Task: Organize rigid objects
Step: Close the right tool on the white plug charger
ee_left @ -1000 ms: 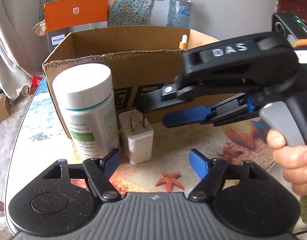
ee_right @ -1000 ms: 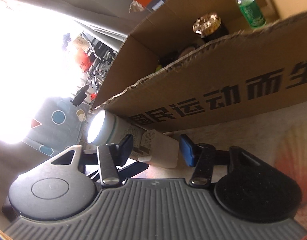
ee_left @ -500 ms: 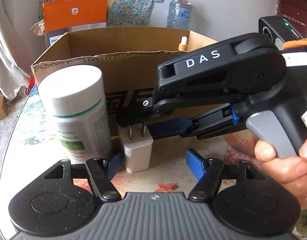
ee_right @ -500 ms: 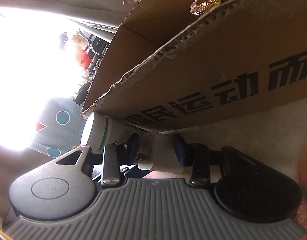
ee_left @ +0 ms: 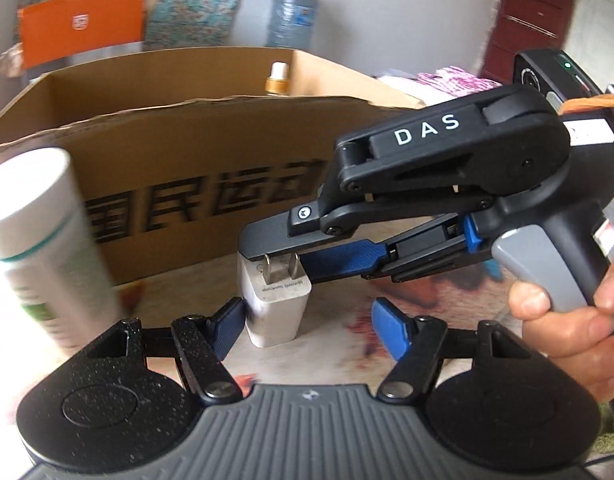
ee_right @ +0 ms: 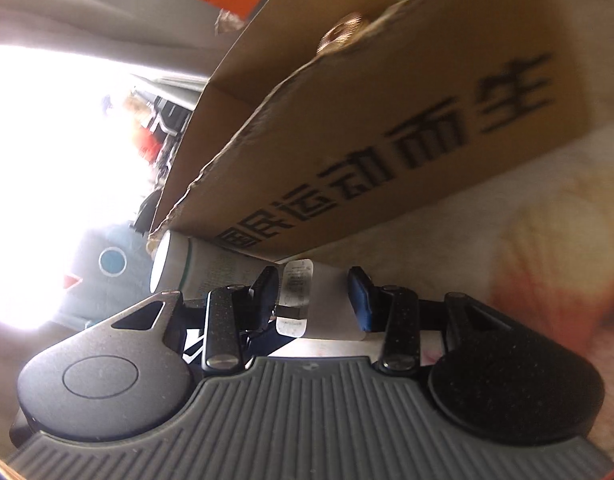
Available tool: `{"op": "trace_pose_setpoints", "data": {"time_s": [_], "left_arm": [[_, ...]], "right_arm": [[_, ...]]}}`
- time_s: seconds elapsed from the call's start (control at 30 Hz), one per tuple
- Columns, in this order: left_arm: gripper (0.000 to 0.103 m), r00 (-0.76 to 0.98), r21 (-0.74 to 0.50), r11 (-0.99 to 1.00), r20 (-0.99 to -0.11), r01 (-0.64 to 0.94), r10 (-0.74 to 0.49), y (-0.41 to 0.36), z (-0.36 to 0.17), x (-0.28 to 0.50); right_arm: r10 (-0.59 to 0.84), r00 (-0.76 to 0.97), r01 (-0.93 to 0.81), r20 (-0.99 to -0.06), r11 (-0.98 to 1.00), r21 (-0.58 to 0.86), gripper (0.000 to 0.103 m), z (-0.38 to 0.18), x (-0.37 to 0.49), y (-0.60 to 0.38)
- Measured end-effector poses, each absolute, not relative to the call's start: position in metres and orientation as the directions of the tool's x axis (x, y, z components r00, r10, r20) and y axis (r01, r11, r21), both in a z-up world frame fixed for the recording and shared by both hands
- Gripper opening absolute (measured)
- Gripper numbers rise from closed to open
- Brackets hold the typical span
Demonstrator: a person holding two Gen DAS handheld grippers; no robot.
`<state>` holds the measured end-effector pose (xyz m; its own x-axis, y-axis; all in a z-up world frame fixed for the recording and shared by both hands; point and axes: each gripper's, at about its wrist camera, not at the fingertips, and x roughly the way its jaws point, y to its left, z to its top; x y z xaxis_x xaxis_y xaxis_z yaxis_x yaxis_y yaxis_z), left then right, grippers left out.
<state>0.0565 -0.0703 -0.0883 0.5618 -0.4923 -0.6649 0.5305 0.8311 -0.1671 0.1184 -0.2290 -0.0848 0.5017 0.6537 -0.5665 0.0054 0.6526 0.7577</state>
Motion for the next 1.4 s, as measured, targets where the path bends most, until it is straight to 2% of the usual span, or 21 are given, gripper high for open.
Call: {"op": "trace_pose_setpoints", "data": {"time_s": [0.27,0.5,0.67,0.9,1.4], "left_arm": [[0.062,0.562,-0.125,0.833,-0.683,0.539,-0.466,-0.086,-0.088,0.055],[0.047,0.575,-0.057,0.86,-0.721,0.508,-0.387,-0.095,-0.09,0.065],[0.041,0.589,0.012,0.866,-0.737,0.501,-0.331,-0.107,-0.091,0.068],[0.029,0.6,0.034,0.885,-0.747,0.465,-0.286,-0.116,-0.088,0.072],[0.028,0.591,0.006,0.908,-0.761,0.42,-0.268,-0.115,-0.083,0.071]], "right_arm": [[0.628,0.562,0.065,-0.537,0.615,0.786,0.039,-0.083,0.101,-0.254],[0.635,0.552,0.075,-0.541,0.608,0.791,0.039,-0.091,0.1,-0.257],[0.642,0.541,0.075,-0.543,0.607,0.791,0.039,-0.092,0.097,-0.259],[0.65,0.533,0.078,-0.542,0.6,0.796,0.041,-0.094,0.1,-0.262],[0.637,0.545,0.074,-0.545,0.611,0.788,0.04,-0.093,0.098,-0.255]]}}
